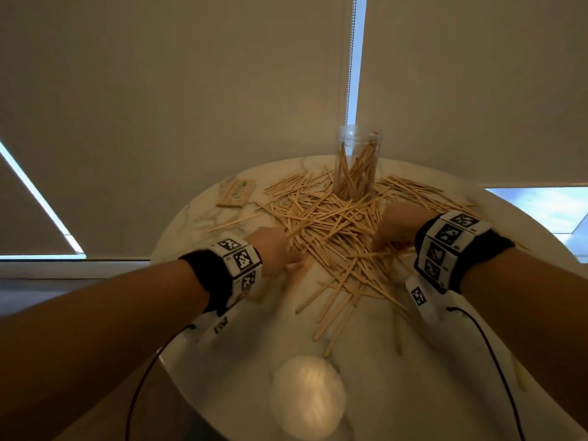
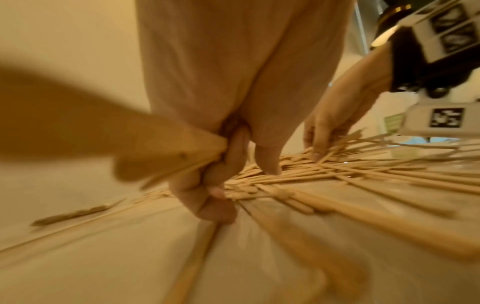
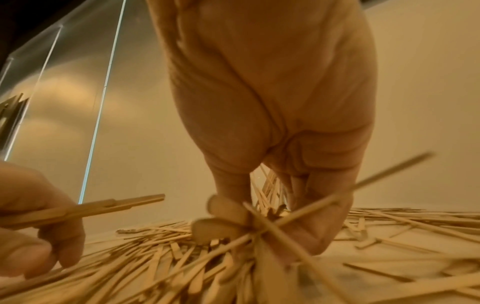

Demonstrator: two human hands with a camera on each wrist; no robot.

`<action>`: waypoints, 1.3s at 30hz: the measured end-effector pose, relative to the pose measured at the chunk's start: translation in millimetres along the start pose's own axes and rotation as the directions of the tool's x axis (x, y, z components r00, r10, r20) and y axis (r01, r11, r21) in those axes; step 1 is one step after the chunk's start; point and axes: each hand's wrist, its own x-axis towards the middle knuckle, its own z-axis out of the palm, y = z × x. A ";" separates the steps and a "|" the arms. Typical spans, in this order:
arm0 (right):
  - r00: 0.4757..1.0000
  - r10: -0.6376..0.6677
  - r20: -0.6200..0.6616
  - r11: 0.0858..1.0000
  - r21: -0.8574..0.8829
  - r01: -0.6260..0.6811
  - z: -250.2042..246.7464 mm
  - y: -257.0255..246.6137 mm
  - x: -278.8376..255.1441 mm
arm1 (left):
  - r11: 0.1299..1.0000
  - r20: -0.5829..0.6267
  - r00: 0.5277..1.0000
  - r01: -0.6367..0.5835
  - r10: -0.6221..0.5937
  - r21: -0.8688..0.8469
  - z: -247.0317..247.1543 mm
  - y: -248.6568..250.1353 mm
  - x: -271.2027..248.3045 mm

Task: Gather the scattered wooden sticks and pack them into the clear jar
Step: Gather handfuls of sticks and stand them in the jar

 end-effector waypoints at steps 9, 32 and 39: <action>0.998 0.057 -0.035 0.975 0.218 -0.048 -10.5 21.5 -11.0 | 0.997 -0.007 1.000 -0.016 0.017 0.078 -8.9 21.7 4.5; 0.985 0.031 -0.171 0.795 0.602 0.080 -6.7 37.1 -63.4 | 0.991 0.031 0.991 0.128 -0.127 -0.030 -10.9 4.6 -7.2; 0.959 -0.028 -0.283 0.759 0.618 0.204 -3.5 26.7 -67.9 | 0.932 0.034 0.996 0.088 -0.081 -0.351 -16.5 -12.9 -3.4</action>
